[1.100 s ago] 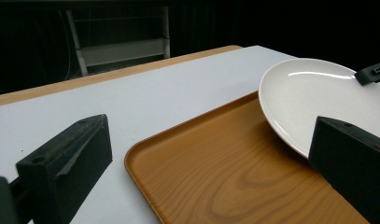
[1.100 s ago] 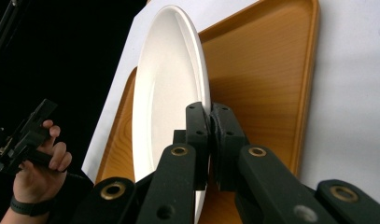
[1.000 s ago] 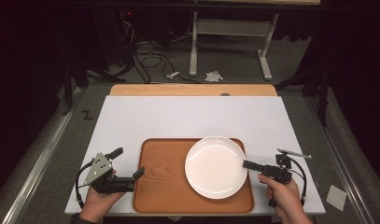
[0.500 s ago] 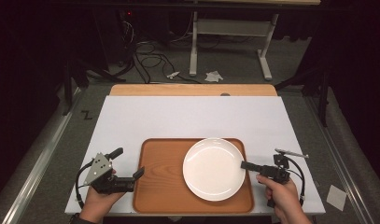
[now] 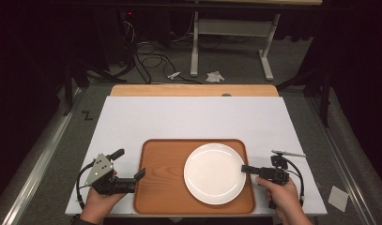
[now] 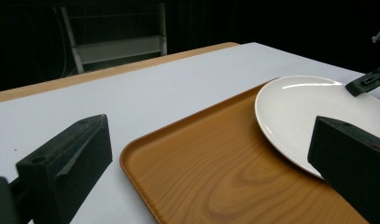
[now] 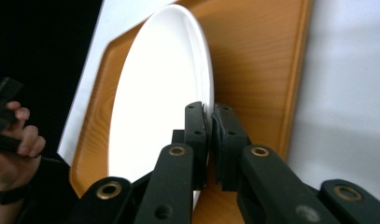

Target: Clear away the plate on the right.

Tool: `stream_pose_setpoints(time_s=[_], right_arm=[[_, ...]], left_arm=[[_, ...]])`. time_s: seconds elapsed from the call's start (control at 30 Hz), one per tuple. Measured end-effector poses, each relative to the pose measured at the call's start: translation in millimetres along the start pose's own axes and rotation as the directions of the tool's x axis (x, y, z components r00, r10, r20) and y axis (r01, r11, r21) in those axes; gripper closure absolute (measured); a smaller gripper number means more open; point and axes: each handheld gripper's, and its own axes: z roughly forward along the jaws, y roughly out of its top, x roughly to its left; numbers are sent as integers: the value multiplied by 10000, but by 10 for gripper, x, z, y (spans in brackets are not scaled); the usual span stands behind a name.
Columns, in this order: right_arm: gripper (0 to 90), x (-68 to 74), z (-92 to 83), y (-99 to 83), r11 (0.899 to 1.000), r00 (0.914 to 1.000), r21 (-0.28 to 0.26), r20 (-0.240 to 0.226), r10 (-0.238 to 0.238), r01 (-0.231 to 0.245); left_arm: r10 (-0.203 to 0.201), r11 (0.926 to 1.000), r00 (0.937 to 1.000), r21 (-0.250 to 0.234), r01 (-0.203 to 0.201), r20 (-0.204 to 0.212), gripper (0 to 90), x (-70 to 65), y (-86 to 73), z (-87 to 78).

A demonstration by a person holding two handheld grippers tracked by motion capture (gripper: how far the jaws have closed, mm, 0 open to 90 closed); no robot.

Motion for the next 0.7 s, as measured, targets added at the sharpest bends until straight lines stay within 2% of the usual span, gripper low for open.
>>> stream_pose_setpoints(time_s=[0.2, 0.33, 0.4, 0.43, 0.47, 0.6, 0.7], right_arm=[[846, 25, 36, -4, 9991, 9972, 139, 630, -396, 388], [819, 37, 79, -19, 9958, 9888, 430, 1227, -851, 804], [810, 42, 79, -21, 9958, 9883, 468, 1266, -847, 793], [789, 44, 71, -18, 9943, 9863, 552, 1333, -974, 907], [775, 55, 57, -14, 9930, 9824, 328, 1456, -1173, 1137], [763, 58, 27, -5, 9933, 9842, 266, 1346, -1148, 1122], [736, 70, 2, 1, 9919, 9817, 165, 1418, -1269, 1259]], left_arm=[[-9, 10000, 10000, 11, 9, 8, 5, 1, -2, 1], [8, 10000, 10000, 30, -8, 29, 6, -3, -3, 3], [14, 10000, 10000, 32, -14, 26, 5, -5, -2, 3], [18, 10000, 10000, 33, -18, 26, 5, -5, -2, 3], [17, 10000, 10000, 34, -17, 26, 6, -5, -2, 4], [17, 10000, 10000, 60, -17, 26, 6, -5, -5, 9], [27, 10000, 10000, 67, -28, 28, 6, -8, -3, 6]])
